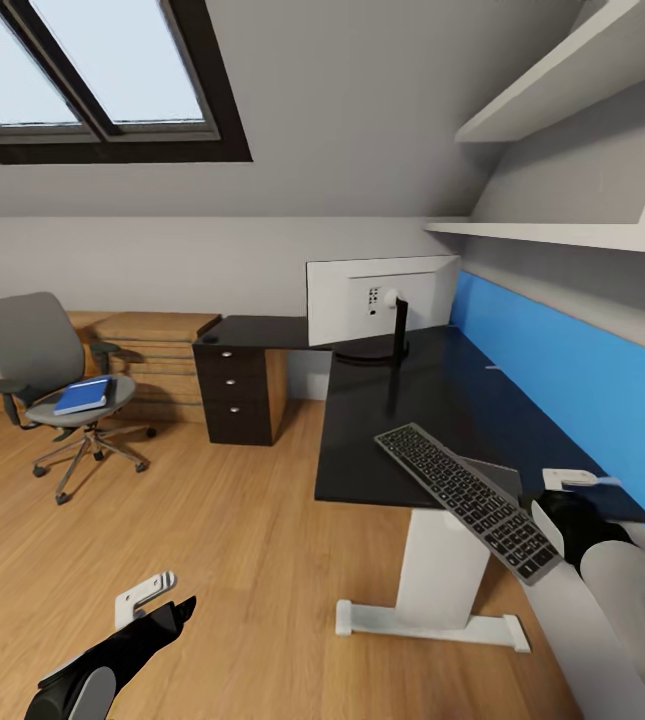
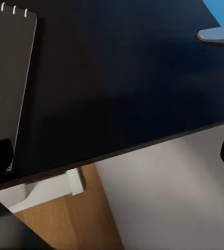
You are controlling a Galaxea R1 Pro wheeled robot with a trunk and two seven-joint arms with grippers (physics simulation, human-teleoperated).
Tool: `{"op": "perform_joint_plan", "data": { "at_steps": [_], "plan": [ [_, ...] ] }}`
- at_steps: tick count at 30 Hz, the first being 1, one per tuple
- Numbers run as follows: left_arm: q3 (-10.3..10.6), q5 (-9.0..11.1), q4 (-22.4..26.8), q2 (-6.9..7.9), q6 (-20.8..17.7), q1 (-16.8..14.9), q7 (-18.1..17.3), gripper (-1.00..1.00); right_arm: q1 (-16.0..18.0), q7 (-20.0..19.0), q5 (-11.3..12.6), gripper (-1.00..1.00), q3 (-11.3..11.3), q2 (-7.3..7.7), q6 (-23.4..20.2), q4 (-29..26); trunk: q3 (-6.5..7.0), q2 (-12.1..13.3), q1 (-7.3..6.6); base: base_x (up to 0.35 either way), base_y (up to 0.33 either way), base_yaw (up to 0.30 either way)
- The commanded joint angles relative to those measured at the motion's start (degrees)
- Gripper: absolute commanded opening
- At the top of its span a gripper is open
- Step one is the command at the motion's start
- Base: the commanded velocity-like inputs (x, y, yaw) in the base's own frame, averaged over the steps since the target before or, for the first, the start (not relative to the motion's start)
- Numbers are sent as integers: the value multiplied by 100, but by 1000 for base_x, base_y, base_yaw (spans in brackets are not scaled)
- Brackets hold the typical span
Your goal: In the bedroom, organize the workspace by keeping the computer under the desk, ensuring the monitor is on the desk, placing the keyboard on the desk next to the monitor, placing the mouse on the desk next to the keyboard, moving the folder from the swivel chair onto the desk next to the mouse, stacking the notebook on top of the folder with the pen on top of the notebook, and positioning the swivel chair next to the desk.
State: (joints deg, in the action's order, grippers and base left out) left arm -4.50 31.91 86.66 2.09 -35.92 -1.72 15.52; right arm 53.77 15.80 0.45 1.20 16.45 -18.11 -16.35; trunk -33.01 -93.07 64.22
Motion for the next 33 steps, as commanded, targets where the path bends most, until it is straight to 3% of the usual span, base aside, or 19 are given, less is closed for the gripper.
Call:
{"op": "perform_joint_plan", "data": {
  "at_steps": [1,24,30,33],
  "plan": [
    [2,61,8,2,-20,-3,48,100,2,11,4,100,11,-1,-30,-10,-6,-3,-1,-34,12,0],
    [14,62,3,-6,-13,-3,44,100,2,11,-1,100,11,-1,-24,-22,-6,-3,-1,-73,44,0],
    [28,61,-96,-17,-11,-3,61,100,2,-6,17,100,56,2,52,-209,102,237,-132,-1,0,0],
    [79,-42,-333,-18,-5,-3,64,100,-5,-13,58,100,77,1,42,-558,155,358,-198,0,0,0]
  ]
}}
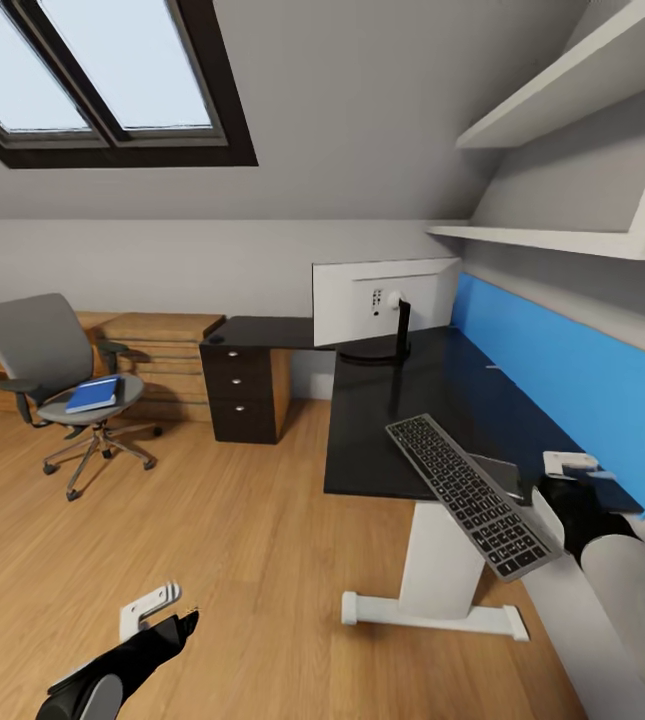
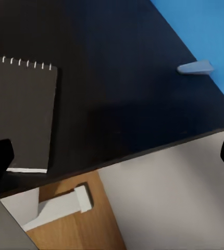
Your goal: In the bedroom, organize the workspace by keeping the computer under the desk, ensuring the monitor is on the desk, placing the keyboard on the desk next to the monitor, placing the mouse on the desk next to the keyboard, moving the folder from the swivel chair onto the desk next to the mouse, stacking the notebook on top of the folder with the pen on top of the notebook, and positioning the swivel chair next to the desk.
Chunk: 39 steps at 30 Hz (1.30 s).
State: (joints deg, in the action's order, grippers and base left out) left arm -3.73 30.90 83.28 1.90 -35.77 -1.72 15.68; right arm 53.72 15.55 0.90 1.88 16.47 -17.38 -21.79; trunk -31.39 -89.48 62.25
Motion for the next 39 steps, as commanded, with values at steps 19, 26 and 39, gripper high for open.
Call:
{"op": "perform_joint_plan", "data": {
  "at_steps": [19,26,39],
  "plan": [
    [244,-294,-312,-22,-6,-3,41,100,-801,10,1087,100,22,-30,-1706,-2948,84,199,-111,0,0,0],
    [284,-295,-315,-23,-4,-3,46,100,-1957,26,1956,100,21,-439,-2996,-5633,84,199,-111,0,0,0],
    [262,-295,-313,-20,0,-3,40,100,-2093,22,2024,100,347,-818,-3075,-5739,84,199,-111,-179,153,-33]
  ]
}}
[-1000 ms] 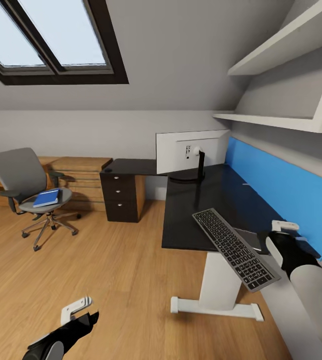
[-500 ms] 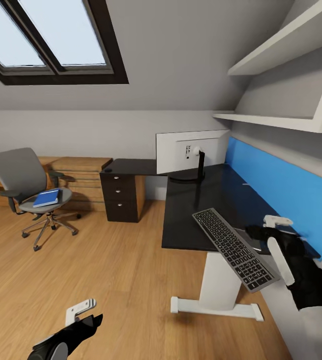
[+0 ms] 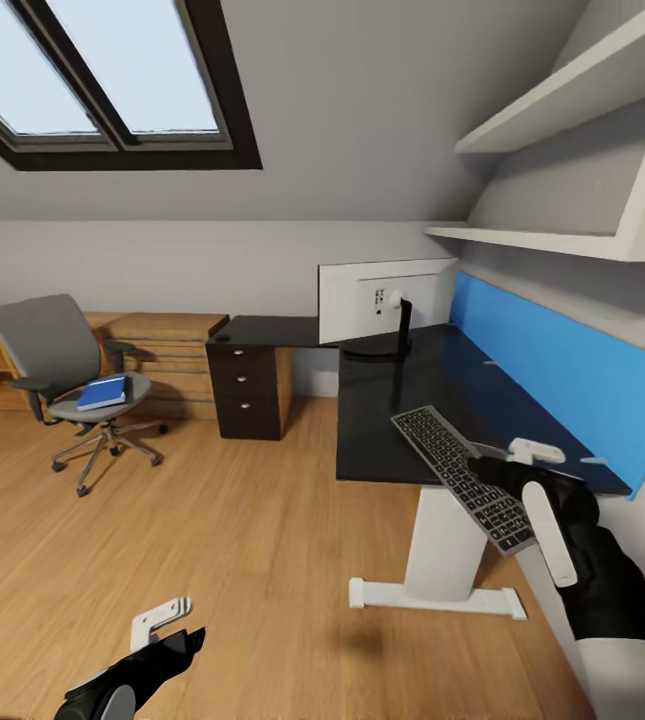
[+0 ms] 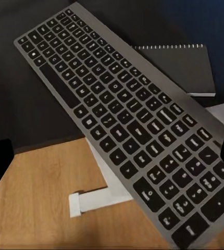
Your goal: In the bedroom, organize the workspace by keeping the computer under the desk, ensuring the monitor is on the desk, placing the keyboard on the desk next to the monitor, placing the mouse on the desk next to the keyboard, moving the folder from the swivel chair onto the desk next to the mouse, stacking the notebook on top of the folder with the pen on top of the notebook, and positioning the swivel chair next to the desk.
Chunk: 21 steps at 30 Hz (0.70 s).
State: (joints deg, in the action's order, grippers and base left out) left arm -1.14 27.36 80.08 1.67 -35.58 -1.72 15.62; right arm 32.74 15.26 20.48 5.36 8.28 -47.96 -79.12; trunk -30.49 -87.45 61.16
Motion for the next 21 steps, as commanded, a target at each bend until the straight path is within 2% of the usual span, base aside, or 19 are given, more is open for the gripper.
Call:
{"op": "perform_joint_plan", "data": {
  "at_steps": [1,2,3,4,5,10,11,14,15,17,18,20,21],
  "plan": [
    [3,59,7,2,-19,-3,47,100,5,47,81,100,34,2,-19,15,-6,-4,-1,-66,43,-10],
    [2,59,8,1,-19,-3,47,100,5,44,109,100,76,3,-21,37,-6,-4,-1,-53,34,-8],
    [5,59,8,1,-19,-3,47,100,5,37,283,100,231,8,-25,89,-6,-4,-1,-27,18,-4],
    [6,59,8,0,-19,-3,47,100,5,35,368,100,286,12,-26,102,-6,-4,-1,-22,14,-3],
    [9,56,6,0,-19,-3,47,100,5,33,565,100,396,18,-27,120,-6,-4,-1,-14,9,-2],
    [14,58,6,2,-19,-3,47,100,5,36,1045,100,733,42,-37,141,-6,-4,-1,-7,5,-1],
    [15,58,5,5,-19,-3,48,100,5,37,1187,100,922,45,-43,150,-6,-4,-1,-25,2,0],
    [15,59,6,5,-20,-3,50,100,4,33,1339,100,1250,44,-81,206,-6,-4,-1,-85,1,0],
    [16,59,5,3,-20,-3,52,100,4,25,1435,100,1499,43,-123,286,-6,-4,-1,-194,1,0],
    [16,61,6,2,-20,-3,53,100,3,14,1550,100,1785,43,-159,387,-6,-4,-1,-234,0,0],
    [18,63,5,1,-23,-3,53,100,0,-1,1701,100,2093,43,-182,496,-6,-4,-1,-278,0,0],
    [20,65,5,1,-25,-3,54,100,1,-17,1885,100,2385,43,-200,602,-6,-4,-1,-294,0,0],
    [22,66,6,0,-24,-3,54,100,0,-29,2083,100,2623,46,-221,697,-6,-4,-1,-312,0,0]
  ]
}}
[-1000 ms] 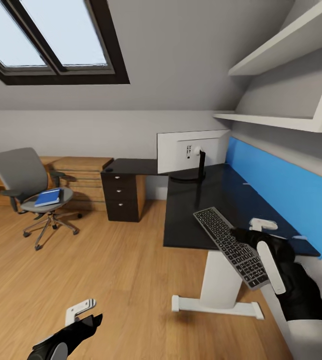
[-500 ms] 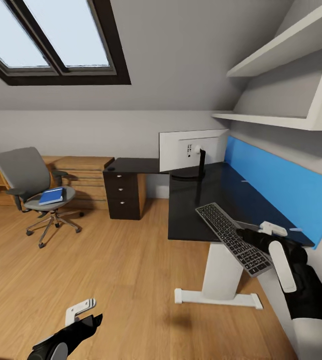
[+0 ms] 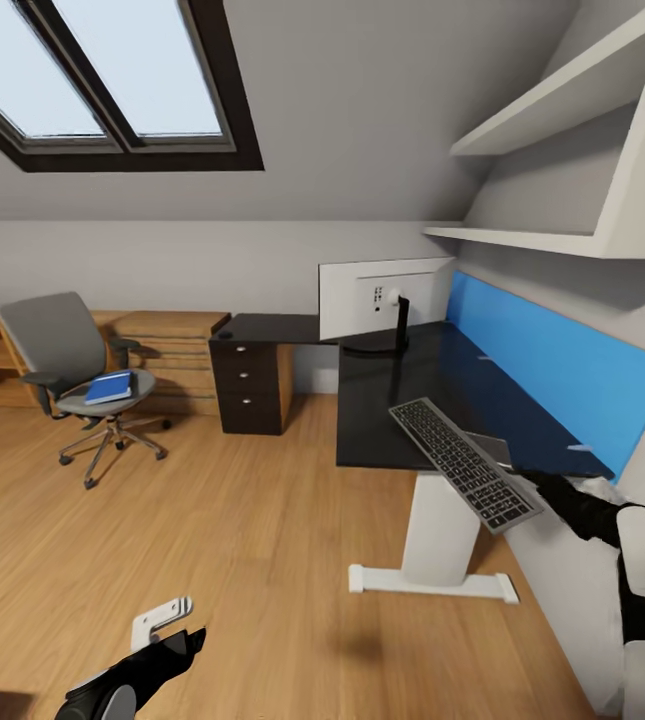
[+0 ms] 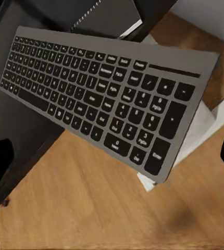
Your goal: In the bedroom, organize the workspace by keeping the computer under the desk, ensuring the monitor is on the desk, placing the keyboard on the desk next to the monitor, placing the mouse on the desk next to the keyboard, moving the folder from the swivel chair onto the desk next to the mouse, stacking the notebook on top of the folder with the pen on top of the notebook, and positioning the swivel chair next to the desk.
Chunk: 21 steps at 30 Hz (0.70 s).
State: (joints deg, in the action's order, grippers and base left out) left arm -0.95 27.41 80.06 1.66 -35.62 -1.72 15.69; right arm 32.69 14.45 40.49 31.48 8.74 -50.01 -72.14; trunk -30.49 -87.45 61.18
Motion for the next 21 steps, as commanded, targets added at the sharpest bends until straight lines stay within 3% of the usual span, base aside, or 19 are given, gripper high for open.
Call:
{"op": "perform_joint_plan", "data": {
  "at_steps": [1,2,5,12,15,21],
  "plan": [
    [2,59,8,1,-21,-3,48,100,4,48,178,100,104,3,-36,35,-6,-4,-4,-317,0,0],
    [1,57,8,1,-22,-3,48,100,3,42,351,100,242,8,-103,88,-6,-4,-4,-319,0,0],
    [-1,55,9,1,-23,-3,48,100,1,32,584,100,426,38,-293,144,-6,-4,-4,-304,0,0],
    [-19,56,28,1,-18,-3,68,100,1,-215,743,100,909,86,-561,196,-6,-4,-4,-129,0,0],
    [-51,73,296,-3,0,-3,74,100,1,-459,756,100,994,92,-602,242,-24,-44,18,-18,0,0],
    [-47,67,379,-7,23,-3,83,100,1,-498,751,100,1002,78,-575,276,-132,-285,150,-1,0,0]
  ]
}}
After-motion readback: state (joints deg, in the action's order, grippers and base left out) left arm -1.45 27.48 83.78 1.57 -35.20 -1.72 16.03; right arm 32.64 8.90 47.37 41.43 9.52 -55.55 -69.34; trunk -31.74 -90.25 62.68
